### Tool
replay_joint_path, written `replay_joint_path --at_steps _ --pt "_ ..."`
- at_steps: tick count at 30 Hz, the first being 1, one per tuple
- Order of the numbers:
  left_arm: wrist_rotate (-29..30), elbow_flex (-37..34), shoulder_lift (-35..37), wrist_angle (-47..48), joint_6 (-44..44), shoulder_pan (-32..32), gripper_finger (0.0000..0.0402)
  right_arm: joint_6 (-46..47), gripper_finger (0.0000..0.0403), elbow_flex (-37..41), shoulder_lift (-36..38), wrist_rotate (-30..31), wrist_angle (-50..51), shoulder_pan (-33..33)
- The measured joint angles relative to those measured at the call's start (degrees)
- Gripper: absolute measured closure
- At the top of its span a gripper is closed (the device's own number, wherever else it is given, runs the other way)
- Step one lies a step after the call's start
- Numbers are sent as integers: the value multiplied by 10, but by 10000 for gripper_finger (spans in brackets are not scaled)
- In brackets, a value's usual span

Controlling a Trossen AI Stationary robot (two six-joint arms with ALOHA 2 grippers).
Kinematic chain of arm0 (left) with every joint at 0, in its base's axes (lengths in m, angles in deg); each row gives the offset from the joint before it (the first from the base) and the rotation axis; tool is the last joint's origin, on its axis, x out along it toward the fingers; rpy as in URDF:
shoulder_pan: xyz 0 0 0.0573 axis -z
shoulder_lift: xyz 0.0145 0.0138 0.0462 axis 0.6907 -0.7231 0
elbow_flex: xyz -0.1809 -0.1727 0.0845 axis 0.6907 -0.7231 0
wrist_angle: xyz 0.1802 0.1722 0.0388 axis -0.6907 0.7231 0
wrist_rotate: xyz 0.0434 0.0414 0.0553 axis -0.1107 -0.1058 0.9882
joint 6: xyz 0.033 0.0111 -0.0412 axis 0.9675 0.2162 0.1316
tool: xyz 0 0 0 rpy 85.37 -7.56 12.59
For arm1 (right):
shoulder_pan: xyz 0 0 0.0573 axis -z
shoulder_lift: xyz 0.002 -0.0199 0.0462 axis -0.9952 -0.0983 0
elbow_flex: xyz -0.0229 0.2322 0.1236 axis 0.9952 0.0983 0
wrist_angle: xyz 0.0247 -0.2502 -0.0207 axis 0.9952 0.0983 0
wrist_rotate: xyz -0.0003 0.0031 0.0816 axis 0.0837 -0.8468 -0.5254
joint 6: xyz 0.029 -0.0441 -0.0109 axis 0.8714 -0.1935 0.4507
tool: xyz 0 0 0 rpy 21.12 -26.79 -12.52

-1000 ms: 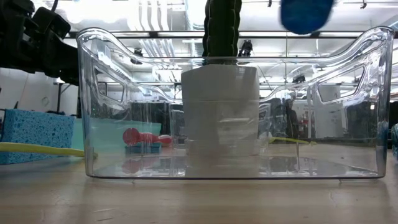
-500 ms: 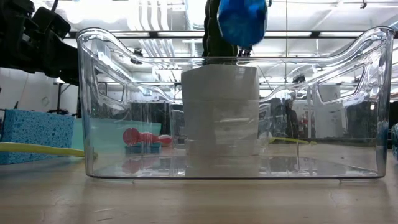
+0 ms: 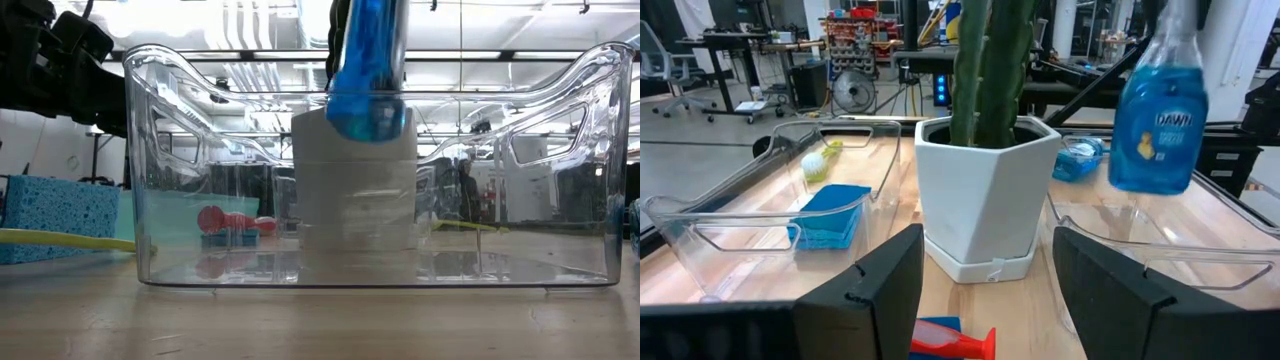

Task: Pick & Place Kitchen Sink Supplies
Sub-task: Put the blue dishwashing liquid bottle into the bottom transparent bin

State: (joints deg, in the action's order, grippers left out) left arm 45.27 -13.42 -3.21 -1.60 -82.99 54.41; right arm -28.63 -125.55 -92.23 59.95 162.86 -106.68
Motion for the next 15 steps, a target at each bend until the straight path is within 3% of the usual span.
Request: replay_joint_path --at_steps 15 --pt "0 0 0 0 0 0 184 -6 280 2 -15 8 -14 23"
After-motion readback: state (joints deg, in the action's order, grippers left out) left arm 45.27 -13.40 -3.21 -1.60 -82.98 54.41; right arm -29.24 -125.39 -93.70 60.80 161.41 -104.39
